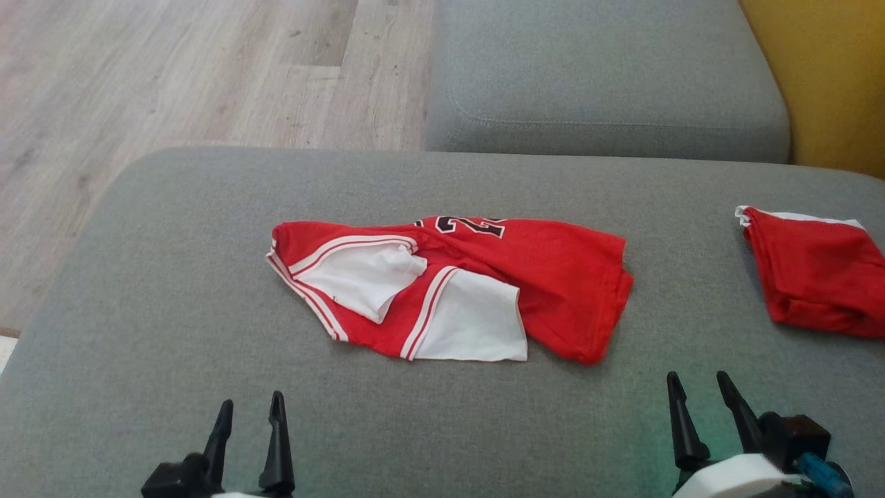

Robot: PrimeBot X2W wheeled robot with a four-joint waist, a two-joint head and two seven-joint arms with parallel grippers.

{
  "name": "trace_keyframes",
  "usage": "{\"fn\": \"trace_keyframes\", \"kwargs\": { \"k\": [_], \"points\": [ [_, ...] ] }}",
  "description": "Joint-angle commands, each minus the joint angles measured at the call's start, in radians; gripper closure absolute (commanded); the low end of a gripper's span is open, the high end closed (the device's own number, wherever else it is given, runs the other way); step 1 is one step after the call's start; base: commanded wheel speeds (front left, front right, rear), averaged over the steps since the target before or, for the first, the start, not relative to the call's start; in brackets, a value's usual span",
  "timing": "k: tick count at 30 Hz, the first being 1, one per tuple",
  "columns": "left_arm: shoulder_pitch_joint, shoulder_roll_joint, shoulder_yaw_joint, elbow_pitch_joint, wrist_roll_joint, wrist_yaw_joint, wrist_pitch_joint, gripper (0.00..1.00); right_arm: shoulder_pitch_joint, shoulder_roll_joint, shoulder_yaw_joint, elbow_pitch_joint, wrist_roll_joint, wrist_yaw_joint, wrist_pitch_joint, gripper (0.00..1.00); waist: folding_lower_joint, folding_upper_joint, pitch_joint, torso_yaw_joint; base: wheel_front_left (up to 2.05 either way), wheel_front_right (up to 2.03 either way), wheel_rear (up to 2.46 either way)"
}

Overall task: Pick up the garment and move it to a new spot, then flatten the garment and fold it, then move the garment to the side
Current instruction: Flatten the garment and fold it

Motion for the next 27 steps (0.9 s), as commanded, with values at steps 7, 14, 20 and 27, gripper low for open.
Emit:
{"fn": "trace_keyframes", "kwargs": {
  "k": [7,14,20,27],
  "points": [
    [-0.069,-0.001,0.013,-0.035,0.009,0.001,-0.008,0.0,-0.074,-0.007,0.03,-0.021,-0.012,0.003,-0.018,0.0,0.0,-0.0001,0.021,-0.013,0.0,0.0,0.0],
    [-0.126,-0.029,-0.063,-0.002,0.04,-0.036,0.022,0.0,-0.087,-0.007,0.035,-0.038,-0.027,0.003,-0.004,0.0,0.0,-0.0001,0.055,-0.038,0.0,0.0,0.0],
    [-0.23,-0.078,-0.164,0.096,0.087,-0.097,0.065,0.0,-0.1,-0.007,0.043,-0.062,-0.047,0.003,0.016,0.0,0.0,-0.0001,0.094,-0.085,0.0,0.0,0.0],
    [-0.393,-0.139,-0.234,0.278,0.115,-0.174,0.098,0.0,-0.129,-0.007,0.059,-0.104,-0.066,0.003,0.038,0.0,0.0,-0.0001,0.166,-0.152,0.0,0.0,0.0]
  ]
}}
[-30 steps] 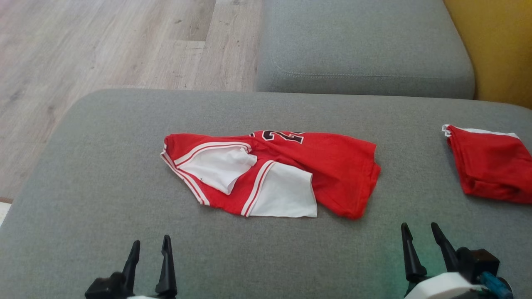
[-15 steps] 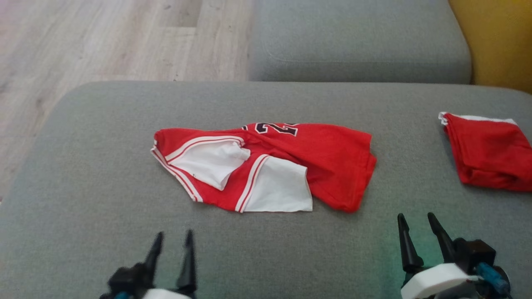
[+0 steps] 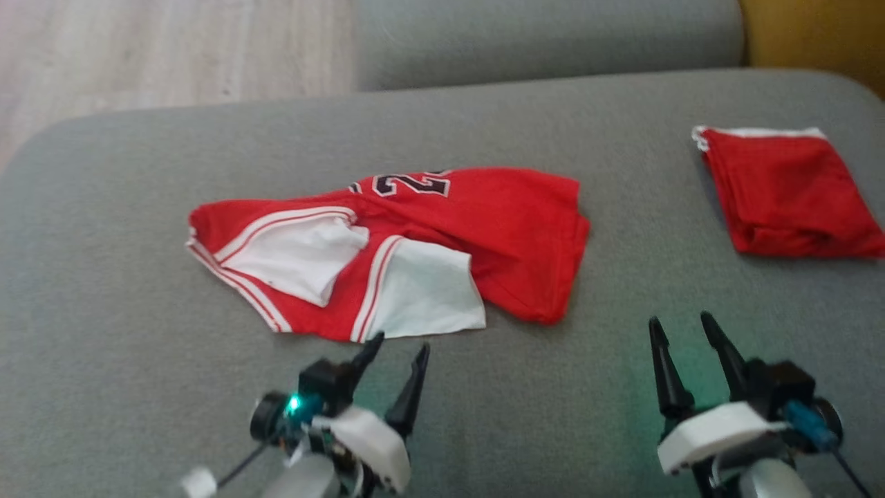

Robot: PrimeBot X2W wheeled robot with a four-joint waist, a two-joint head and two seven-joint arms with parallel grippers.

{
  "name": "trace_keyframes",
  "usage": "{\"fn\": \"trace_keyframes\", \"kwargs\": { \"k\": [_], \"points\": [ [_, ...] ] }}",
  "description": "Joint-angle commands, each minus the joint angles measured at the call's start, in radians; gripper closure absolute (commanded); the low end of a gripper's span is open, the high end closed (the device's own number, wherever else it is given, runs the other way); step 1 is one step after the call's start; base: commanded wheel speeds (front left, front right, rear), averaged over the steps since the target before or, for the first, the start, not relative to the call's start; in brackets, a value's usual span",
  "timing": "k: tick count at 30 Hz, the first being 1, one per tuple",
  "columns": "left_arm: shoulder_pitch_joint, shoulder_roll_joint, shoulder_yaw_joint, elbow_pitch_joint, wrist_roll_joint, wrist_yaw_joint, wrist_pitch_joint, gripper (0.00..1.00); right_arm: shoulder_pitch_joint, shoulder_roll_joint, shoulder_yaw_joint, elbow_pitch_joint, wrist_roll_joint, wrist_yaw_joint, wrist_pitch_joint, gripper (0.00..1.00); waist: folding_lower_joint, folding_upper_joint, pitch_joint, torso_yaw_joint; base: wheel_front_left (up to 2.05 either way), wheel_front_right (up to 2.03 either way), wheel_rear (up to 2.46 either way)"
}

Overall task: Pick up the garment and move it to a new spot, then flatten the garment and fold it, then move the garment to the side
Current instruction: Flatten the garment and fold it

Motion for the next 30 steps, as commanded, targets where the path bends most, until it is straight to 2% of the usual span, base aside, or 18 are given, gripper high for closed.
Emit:
{"fn": "trace_keyframes", "kwargs": {
  "k": [1,9,17,18,19,20,21,22,23,30],
  "points": [
    [-0.072,-0.001,0.025,0.005,0.007,-0.005,-0.002,0.0,-0.051,-0.007,0.03,-0.038,-0.012,0.003,0.005,0.0,-0.0002,0.0,0.035,-0.035,0.0,0.0,0.0],
    [-0.229,-0.039,-0.007,0.228,-0.003,-0.056,0.021,0.0,-0.075,-0.007,0.05,-0.037,-0.01,0.003,0.002,0.0,-0.0002,0.0,0.097,-0.096,0.0,0.0,0.0],
    [-0.295,-0.052,-0.044,0.374,-0.026,-0.077,0.063,0.0,-0.08,-0.007,0.061,-0.02,-0.003,0.003,-0.009,0.0,-0.0002,0.0,0.111,-0.127,0.0,0.0,0.0],
    [-0.3,-0.053,-0.049,0.389,-0.032,-0.08,0.072,0.07,-0.08,-0.007,0.061,-0.018,-0.002,0.003,-0.01,0.0,-0.0002,0.0,0.11,-0.128,0.0,0.0,0.0],
    [-0.304,-0.054,-0.054,0.403,-0.036,-0.082,0.078,0.29,-0.081,-0.007,0.061,-0.016,-0.001,0.003,-0.011,0.0,-0.0002,0.0,0.11,-0.13,0.0,0.0,0.0],
    [-0.308,-0.054,-0.062,0.416,-0.035,-0.083,0.082,0.55,-0.081,-0.007,0.061,-0.014,-0.001,0.003,-0.012,0.0,-0.0002,0.0,0.108,-0.13,0.0,0.0,0.0],
    [-0.312,-0.055,-0.069,0.427,-0.035,-0.083,0.082,0.63,-0.081,-0.007,0.061,-0.012,0.0,0.003,-0.013,0.0,-0.0002,0.0,0.107,-0.13,0.0,0.0,0.0],
    [-0.315,-0.055,-0.072,0.435,-0.036,-0.082,0.077,0.85,-0.081,-0.007,0.059,-0.01,0.0,0.003,-0.014,0.0,-0.0002,0.0,0.106,-0.13,0.0,0.0,0.0],
    [-0.318,-0.055,-0.075,0.442,-0.037,-0.08,0.069,1.0,-0.081,-0.007,0.057,-0.008,0.001,0.003,-0.016,0.0,-0.0002,0.0,0.104,-0.128,0.0,0.0,0.0],
    [-0.31,-0.056,-0.1,0.443,-0.035,-0.071,-0.035,1.0,-0.075,-0.007,0.038,0.008,0.008,0.003,-0.027,0.0,-0.0002,0.0,0.065,-0.084,0.0,0.0,0.0]
  ]
}}
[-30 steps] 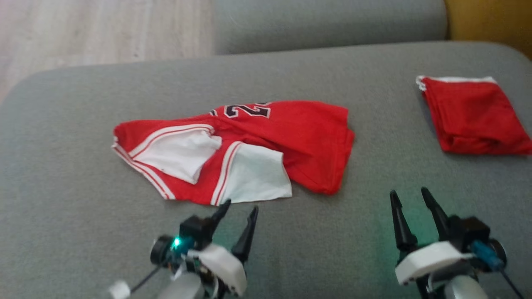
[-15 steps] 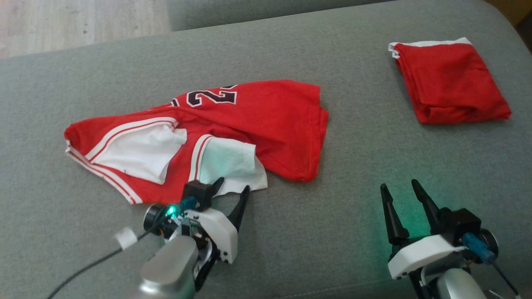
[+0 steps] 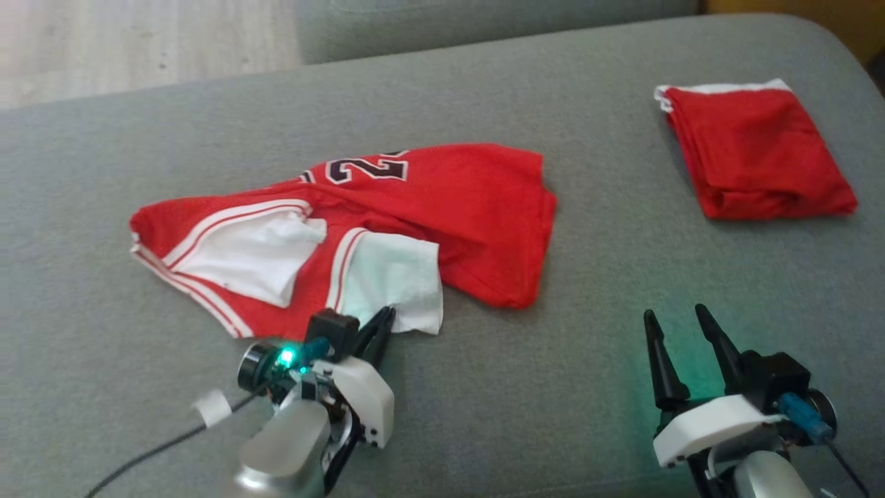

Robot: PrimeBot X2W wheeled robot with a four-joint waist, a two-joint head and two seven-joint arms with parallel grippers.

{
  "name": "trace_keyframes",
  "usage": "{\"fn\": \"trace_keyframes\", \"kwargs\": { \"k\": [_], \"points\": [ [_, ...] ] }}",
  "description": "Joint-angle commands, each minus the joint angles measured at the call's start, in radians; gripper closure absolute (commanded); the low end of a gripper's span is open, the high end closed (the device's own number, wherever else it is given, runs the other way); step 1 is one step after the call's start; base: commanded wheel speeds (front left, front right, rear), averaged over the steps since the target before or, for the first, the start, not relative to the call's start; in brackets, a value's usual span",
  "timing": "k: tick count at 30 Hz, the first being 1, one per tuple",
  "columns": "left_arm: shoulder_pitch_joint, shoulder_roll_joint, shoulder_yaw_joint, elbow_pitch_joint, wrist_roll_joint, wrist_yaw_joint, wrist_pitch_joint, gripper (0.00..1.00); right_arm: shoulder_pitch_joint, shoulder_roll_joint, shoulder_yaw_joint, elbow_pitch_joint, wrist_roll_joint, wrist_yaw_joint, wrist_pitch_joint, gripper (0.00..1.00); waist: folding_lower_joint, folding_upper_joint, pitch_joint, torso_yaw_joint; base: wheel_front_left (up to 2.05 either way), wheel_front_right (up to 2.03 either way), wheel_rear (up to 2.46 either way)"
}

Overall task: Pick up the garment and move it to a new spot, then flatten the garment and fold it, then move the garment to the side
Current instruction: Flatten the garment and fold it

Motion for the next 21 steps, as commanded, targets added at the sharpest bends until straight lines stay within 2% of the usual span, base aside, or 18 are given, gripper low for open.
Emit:
{"fn": "trace_keyframes", "kwargs": {
  "k": [1,4,10,13,17,21],
  "points": [
    [-0.008,0.009,0.015,-0.017,0.005,0.007,-0.028,1.0,-0.033,-0.006,0.018,-0.026,0.005,0.003,-0.015,0.0,-0.0001,0.0,-0.022,0.025,0.0,0.0,0.0],
    [0.015,0.023,0.004,-0.047,0.022,0.011,-0.062,1.0,-0.024,-0.006,0.005,-0.02,0.006,0.003,-0.018,0.0,-0.0001,0.0,-0.051,0.06,0.0,0.0,0.0],
    [0.154,0.142,-0.008,-0.222,0.056,0.042,-0.086,1.0,0.006,-0.006,-0.012,-0.012,0.013,0.003,-0.022,0.0,-0.0001,0.0,-0.109,0.127,0.0,0.0,0.0],
    [0.228,0.214,-0.001,-0.333,0.056,0.072,-0.084,1.0,0.018,-0.006,-0.017,-0.012,0.015,0.003,-0.023,0.0,-0.0001,0.0,-0.123,0.145,0.0,0.0,0.0],
    [0.332,0.304,0.02,-0.482,0.03,0.121,-0.032,1.0,0.029,-0.006,-0.023,-0.011,0.013,0.003,-0.02,0.0,-0.0001,0.0,-0.13,0.164,0.0,0.0,0.0],
    [0.414,0.373,0.051,-0.567,0.0,0.177,0.009,1.0,0.033,-0.006,-0.021,-0.007,0.01,0.003,-0.018,0.0,-0.0001,0.0,-0.128,0.17,0.0,0.0,0.0]
  ]
}}
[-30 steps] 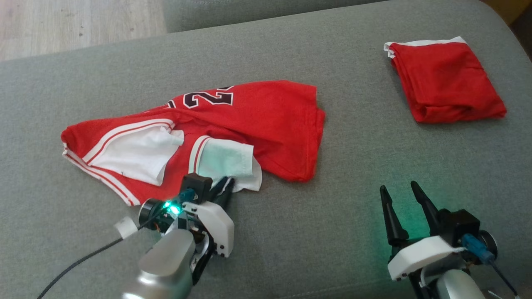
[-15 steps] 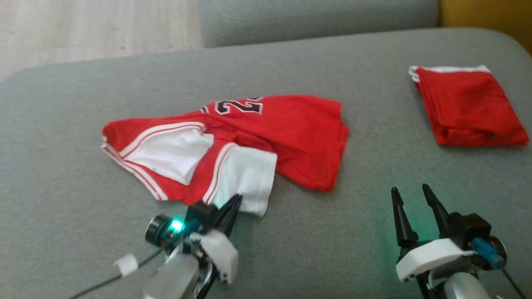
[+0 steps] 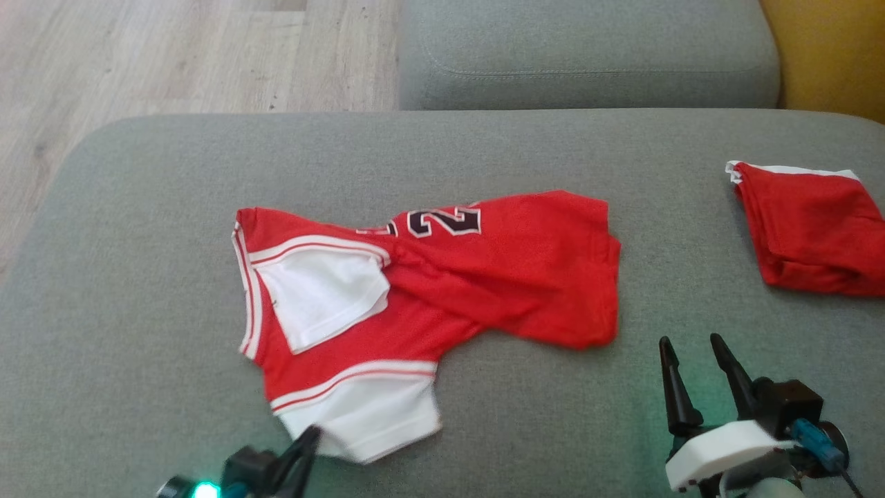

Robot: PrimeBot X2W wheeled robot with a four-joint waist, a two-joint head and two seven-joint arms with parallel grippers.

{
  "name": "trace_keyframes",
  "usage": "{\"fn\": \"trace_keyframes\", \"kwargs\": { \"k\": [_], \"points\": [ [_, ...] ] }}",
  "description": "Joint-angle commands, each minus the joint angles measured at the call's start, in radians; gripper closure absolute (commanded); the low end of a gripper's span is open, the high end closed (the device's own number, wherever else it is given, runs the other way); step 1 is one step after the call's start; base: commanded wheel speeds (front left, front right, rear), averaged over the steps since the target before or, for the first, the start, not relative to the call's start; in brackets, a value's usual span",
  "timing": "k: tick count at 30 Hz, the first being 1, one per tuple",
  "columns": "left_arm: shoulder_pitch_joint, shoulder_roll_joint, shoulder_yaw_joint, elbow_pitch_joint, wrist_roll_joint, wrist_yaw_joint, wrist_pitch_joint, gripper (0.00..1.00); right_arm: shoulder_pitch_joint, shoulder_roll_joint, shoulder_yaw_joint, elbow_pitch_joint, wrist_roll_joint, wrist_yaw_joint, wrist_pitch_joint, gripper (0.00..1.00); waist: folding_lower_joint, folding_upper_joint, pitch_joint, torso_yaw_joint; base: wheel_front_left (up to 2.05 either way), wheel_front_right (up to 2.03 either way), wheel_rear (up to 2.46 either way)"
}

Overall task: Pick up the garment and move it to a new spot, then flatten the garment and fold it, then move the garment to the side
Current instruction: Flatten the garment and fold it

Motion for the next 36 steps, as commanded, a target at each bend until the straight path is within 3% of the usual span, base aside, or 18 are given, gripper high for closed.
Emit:
{"fn": "trace_keyframes", "kwargs": {
  "k": [1,6,7,8,9,10,21,36],
  "points": [
    [-0.017,0.039,0.054,-0.037,-0.014,0.02,0.001,1.0,-0.021,-0.006,0.021,-0.025,0.0,0.003,-0.007,0.0,0.0001,0.0,0.001,0.0,0.0,0.0,0.0],
    [0.021,0.041,0.098,-0.068,-0.061,0.061,-0.007,1.0,-0.027,-0.006,0.013,-0.026,-0.008,0.003,-0.002,0.0,0.0001,0.0,0.002,0.0,0.0,0.0,0.0],
    [0.024,0.036,0.105,-0.071,-0.067,0.068,-0.014,0.89,-0.027,-0.006,0.013,-0.026,-0.01,0.003,-0.002,0.0,0.0001,0.0,0.002,0.0,0.0,0.0,0.0],
    [0.024,0.036,0.105,-0.071,-0.067,0.068,-0.014,0.89,-0.027,-0.006,0.013,-0.026,-0.01,0.003,-0.002,0.0,0.0001,0.0,0.002,0.0,0.0,0.0,0.0],
    [0.027,0.031,0.112,-0.074,-0.073,0.075,-0.022,0.56,-0.028,-0.006,0.012,-0.026,-0.012,0.003,-0.001,0.0,0.0001,0.0,0.001,0.0,0.0,0.0,0.0],
    [0.029,0.025,0.118,-0.077,-0.077,0.081,-0.029,0.0,-0.028,-0.006,0.013,-0.026,-0.013,0.003,0.0,0.0,0.0001,0.0,-0.001,-0.001,0.0,0.0,0.0],
    [0.043,-0.047,0.198,-0.15,-0.105,0.142,-0.094,0.0,-0.044,-0.006,0.074,-0.02,-0.091,0.003,0.031,0.0,0.0001,0.0,-0.011,0.023,0.0,0.0,0.0],
    [0.05,-0.067,0.216,-0.228,-0.069,0.165,-0.102,0.0,-0.171,-0.006,0.135,0.22,-0.316,0.003,0.034,0.0,0.0001,0.0,0.04,0.115,0.0,0.0,0.0]
  ]
}}
